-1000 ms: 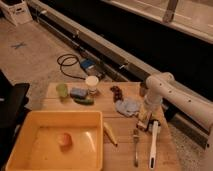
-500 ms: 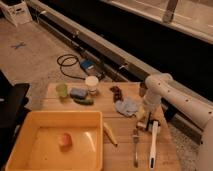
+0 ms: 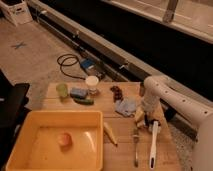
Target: Place eraser in paper cup
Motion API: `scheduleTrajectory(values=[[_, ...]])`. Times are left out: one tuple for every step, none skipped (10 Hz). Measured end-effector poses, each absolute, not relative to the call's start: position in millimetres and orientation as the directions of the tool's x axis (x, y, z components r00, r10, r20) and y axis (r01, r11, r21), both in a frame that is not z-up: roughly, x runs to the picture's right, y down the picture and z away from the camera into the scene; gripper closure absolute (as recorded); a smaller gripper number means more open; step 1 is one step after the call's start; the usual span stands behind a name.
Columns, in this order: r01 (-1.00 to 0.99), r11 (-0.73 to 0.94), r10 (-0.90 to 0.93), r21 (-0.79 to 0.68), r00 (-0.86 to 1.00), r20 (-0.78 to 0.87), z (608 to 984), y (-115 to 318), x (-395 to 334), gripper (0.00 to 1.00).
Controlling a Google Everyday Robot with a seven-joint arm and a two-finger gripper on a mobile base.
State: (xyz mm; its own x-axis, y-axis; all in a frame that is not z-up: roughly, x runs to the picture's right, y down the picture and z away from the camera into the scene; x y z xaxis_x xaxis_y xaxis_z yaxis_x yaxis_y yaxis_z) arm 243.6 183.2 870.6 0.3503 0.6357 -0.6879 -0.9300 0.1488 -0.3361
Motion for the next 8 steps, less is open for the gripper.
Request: scheduleTrajectory(values=[[-0.931, 0.151, 0.639, -0.333, 0.349, -0.686, 870.3, 181.2, 245.2, 0.56], [-0.931, 0.154, 0.639, -0.331, 0.350, -0.685, 869.9, 179.7, 245.6, 0.66], [-0.932, 0.152, 0.640, -0.330, 0.347, -0.686, 868.9, 178.8, 247.4, 0.76], [-0.932, 0.150, 0.641, -0.330, 0.346, -0.685, 868.4, 178.4, 247.4, 0.88], [-0.932, 0.150, 0.638, -0.331, 0.347, -0.687, 867.9, 179.0, 247.4, 0.95], [-0.931, 0.153, 0.638, -0.332, 0.350, -0.686, 865.7, 179.8, 247.1, 1.00], [-0.927, 0.168, 0.656, -0.335, 0.359, -0.665, 859.6, 176.5, 245.0, 1.00], [-0.928, 0.185, 0.681, -0.324, 0.359, -0.638, 848.0, 170.1, 248.8, 1.00]])
